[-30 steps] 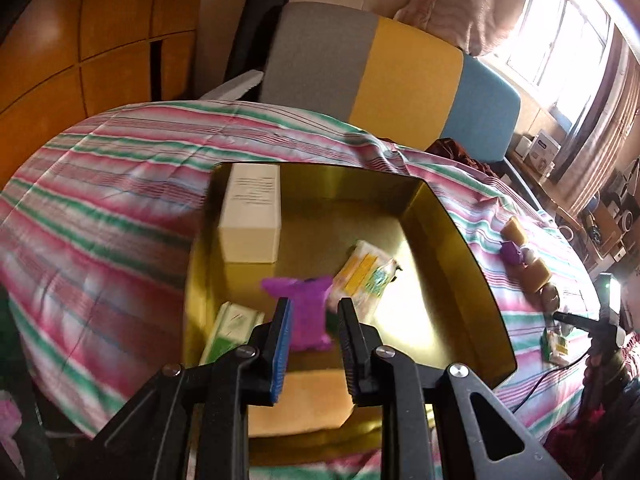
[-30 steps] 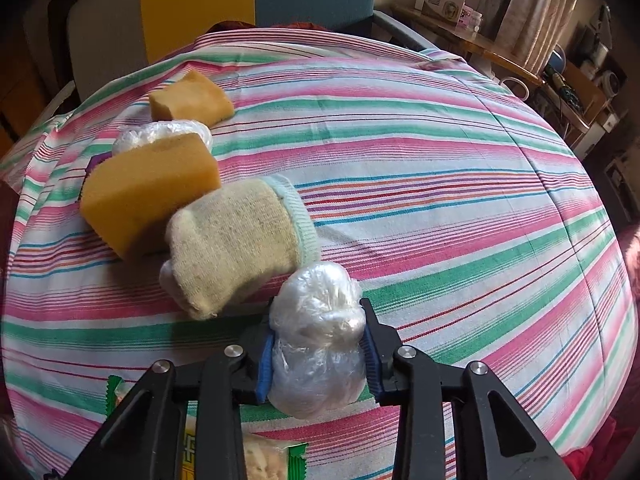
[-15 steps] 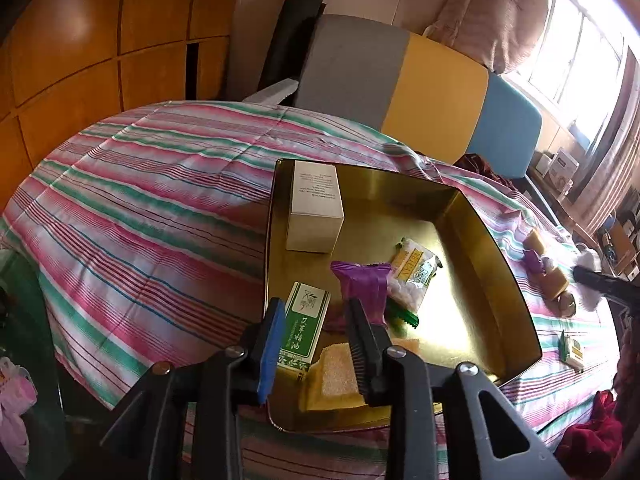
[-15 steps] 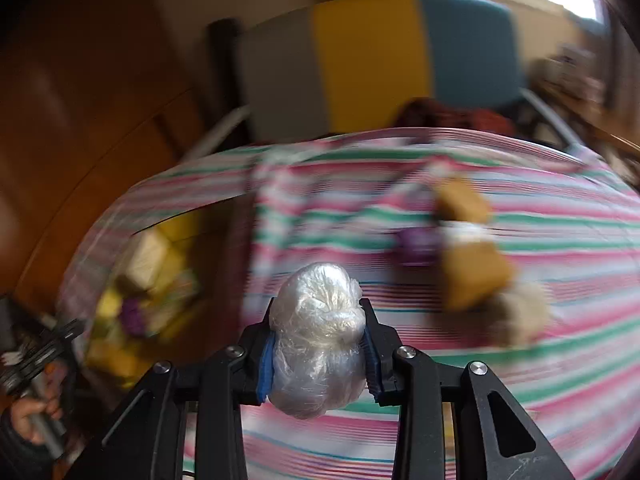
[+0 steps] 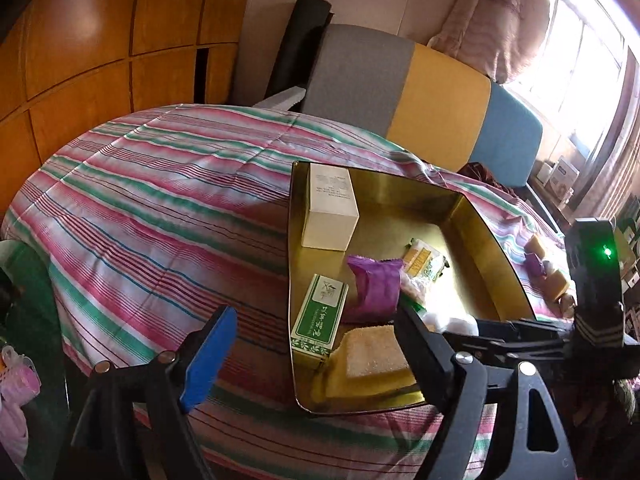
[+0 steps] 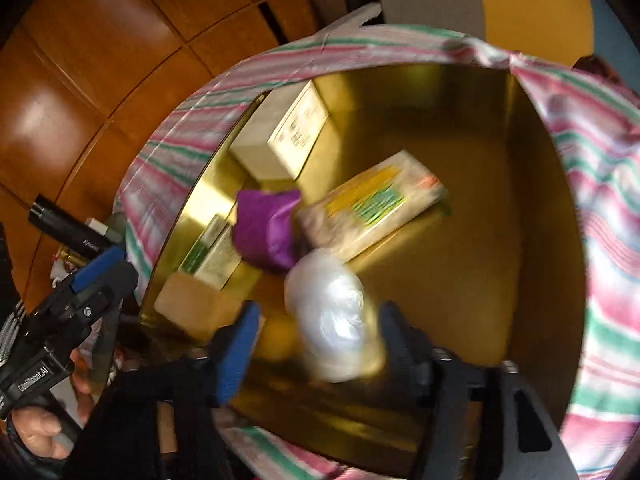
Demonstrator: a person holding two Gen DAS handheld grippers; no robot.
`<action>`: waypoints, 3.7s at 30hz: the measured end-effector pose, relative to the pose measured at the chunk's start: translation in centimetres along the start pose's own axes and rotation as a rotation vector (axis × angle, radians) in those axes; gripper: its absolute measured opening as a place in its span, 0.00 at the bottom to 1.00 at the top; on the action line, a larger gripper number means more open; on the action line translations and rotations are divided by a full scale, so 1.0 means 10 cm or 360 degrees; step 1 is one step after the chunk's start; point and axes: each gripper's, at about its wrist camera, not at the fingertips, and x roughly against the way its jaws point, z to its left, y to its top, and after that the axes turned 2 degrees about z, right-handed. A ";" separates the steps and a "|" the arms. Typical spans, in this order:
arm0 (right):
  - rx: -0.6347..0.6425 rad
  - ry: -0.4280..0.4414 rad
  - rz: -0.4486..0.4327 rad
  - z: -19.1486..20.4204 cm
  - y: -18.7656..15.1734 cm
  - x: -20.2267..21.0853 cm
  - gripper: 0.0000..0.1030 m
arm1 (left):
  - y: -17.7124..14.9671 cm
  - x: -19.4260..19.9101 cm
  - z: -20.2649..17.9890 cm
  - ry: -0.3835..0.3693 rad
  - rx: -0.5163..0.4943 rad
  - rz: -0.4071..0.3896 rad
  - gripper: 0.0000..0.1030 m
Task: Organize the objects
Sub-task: 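Carry the white bundle into the gold tray and open the right tool, then move both tools back to the pile and grasp a yellow sponge with left, then lift the yellow sponge with left tool while right tool moves toward beige knitted sock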
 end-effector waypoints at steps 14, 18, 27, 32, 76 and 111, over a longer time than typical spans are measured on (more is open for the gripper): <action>-0.0136 -0.0148 -0.0366 -0.42 -0.23 0.97 0.87 | 0.05 0.07 -0.31 0.0013 -0.0138 -0.0075 0.92; -0.0244 -0.0245 -0.0443 -0.80 -0.36 1.31 0.92 | 0.10 0.10 -0.42 0.0010 -0.0178 -0.0106 0.92; -0.0592 -0.0645 -0.0586 -2.07 -0.74 2.22 0.96 | 0.24 -0.02 -0.83 -0.0123 -0.0247 0.0038 0.92; -0.0908 -0.0848 -0.0680 -2.85 -1.09 2.53 1.00 | 0.30 -0.09 -1.36 -0.0286 -0.0400 0.0109 0.92; -0.1519 -0.0358 -0.0799 -3.50 -1.57 2.62 1.00 | -0.29 -1.25 -3.88 -0.0749 -0.0994 0.0532 0.49; -0.1506 -0.0508 -0.0626 -3.58 -1.50 2.44 1.00 | -0.53 -1.33 -3.69 -0.0683 -0.0977 0.0547 0.47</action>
